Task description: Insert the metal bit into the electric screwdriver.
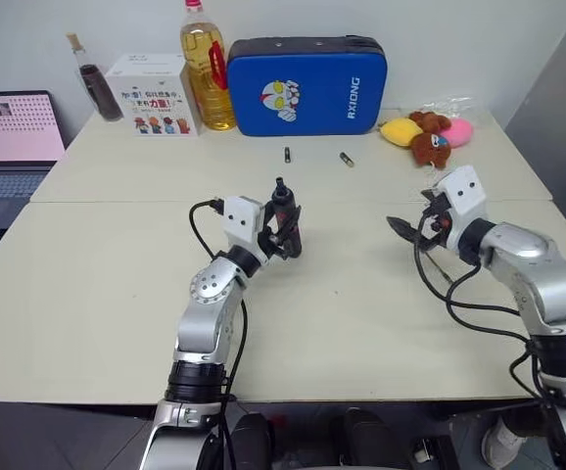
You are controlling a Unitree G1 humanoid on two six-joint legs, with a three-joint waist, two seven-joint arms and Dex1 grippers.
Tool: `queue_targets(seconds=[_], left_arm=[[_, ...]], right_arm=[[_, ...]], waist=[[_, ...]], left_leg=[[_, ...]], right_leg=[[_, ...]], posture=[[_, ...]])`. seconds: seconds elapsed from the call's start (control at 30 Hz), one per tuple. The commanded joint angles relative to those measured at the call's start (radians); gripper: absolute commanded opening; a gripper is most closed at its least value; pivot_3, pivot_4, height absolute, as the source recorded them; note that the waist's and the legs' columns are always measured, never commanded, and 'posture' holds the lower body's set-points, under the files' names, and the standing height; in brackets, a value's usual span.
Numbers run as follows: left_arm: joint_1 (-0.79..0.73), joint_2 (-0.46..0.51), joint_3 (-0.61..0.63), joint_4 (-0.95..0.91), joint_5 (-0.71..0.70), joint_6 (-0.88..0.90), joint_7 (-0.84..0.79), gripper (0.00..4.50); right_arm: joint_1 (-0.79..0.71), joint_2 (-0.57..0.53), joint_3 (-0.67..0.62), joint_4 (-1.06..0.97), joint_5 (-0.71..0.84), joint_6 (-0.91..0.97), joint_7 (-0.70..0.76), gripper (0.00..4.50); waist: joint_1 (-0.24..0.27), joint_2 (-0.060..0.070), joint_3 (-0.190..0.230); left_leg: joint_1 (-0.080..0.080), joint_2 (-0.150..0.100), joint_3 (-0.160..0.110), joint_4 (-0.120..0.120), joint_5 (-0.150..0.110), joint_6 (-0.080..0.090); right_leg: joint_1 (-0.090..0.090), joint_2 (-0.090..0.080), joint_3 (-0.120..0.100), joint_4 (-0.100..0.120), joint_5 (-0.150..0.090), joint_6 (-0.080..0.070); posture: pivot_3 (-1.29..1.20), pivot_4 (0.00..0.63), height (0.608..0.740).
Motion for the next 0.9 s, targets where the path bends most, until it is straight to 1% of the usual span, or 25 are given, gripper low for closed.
queue_targets(seconds=[0.03, 0.13, 0.3, 0.37, 0.5, 0.6, 0.73, 0.9], left_arm=[[-0.048, -0.014, -0.022, 0.069, 0.013, -0.057, 0.026, 1.69], [-0.088, -0.022, -0.03, 0.133, 0.017, -0.094, 0.035, 1.69], [-0.112, -0.028, -0.031, 0.18, 0.013, -0.132, 0.035, 1.69], [-0.121, -0.026, -0.033, 0.181, 0.015, -0.135, 0.041, 1.69], [-0.138, -0.007, -0.037, 0.136, 0.012, -0.107, 0.042, 1.69], [-0.138, 0.015, -0.047, 0.1, 0.015, -0.09, 0.032, 1.69], [-0.131, 0.026, -0.043, 0.0, -0.002, -0.039, 0.059, 1.69], [-0.121, 0.015, -0.045, -0.038, -0.009, -0.006, 0.084, 1.69]], right_arm=[[-0.124, -0.144, 0.07, 0.234, -0.069, -0.026, 0.217, 4.5], [-0.227, -0.184, 0.137, 0.408, -0.099, -0.018, 0.351, 4.5], [-0.329, -0.186, 0.239, 0.603, -0.185, -0.066, 0.507, 4.5], [-0.363, -0.179, 0.272, 0.657, -0.215, -0.034, 0.543, 4.5], [-0.415, -0.176, 0.337, 0.705, -0.259, 0.095, 0.627, 4.5], [-0.438, -0.175, 0.365, 0.711, -0.277, 0.17, 0.667, 4.5], [-0.47, -0.145, 0.366, 0.732, -0.278, 0.289, 0.669, 4.5], [-0.466, -0.116, 0.384, 0.736, -0.292, 0.302, 0.668, 4.5]], waist=[[0.002, 0.001, 0.0], [0.003, 0.001, 0.0], [0.003, 0.001, 0.0], [0.003, 0.001, 0.0], [0.003, 0.001, 0.0], [0.003, 0.001, 0.0], [0.003, 0.001, 0.0], [0.003, 0.001, 0.0]], left_leg=[[0.0, -0.001, 0.0, 0.0, 0.0, 0.0], [0.0, -0.003, 0.0, 0.0, 0.0, 0.0], [0.0, -0.003, 0.001, 0.0, 0.0, 0.0], [0.0, -0.003, 0.0, 0.0, 0.0, 0.0], [0.0, -0.003, 0.0, 0.0, 0.0, 0.0], [-0.001, -0.003, 0.0, 0.0, 0.0, 0.0], [-0.002, -0.003, 0.0, 0.0, 0.0, 0.0], [-0.003, -0.003, -0.001, 0.0, 0.0, 0.0]], right_leg=[[0.0, 0.0, 0.0, 0.0, 0.0, 0.0], [0.0, -0.001, -0.002, 0.0, 0.0, 0.0], [0.0, -0.002, -0.001, -0.001, 0.0, 0.0], [0.0, -0.002, -0.001, -0.001, 0.0, 0.0], [0.0, -0.003, -0.001, -0.001, 0.0, 0.0], [0.0, -0.003, -0.001, -0.001, 0.0, 0.0], [-0.001, -0.003, -0.001, -0.001, 0.0, 0.0], [-0.001, -0.003, -0.001, -0.001, 0.0, 0.0]], posture=[[0.0, 0.15, 0.74], [0.0, 0.15, 0.74], [0.0, 0.15, 0.74], [0.0, 0.15, 0.74], [0.0, 0.15, 0.74], [0.0, 0.15, 0.74], [0.0, 0.15, 0.74], [0.0, 0.15, 0.74]])
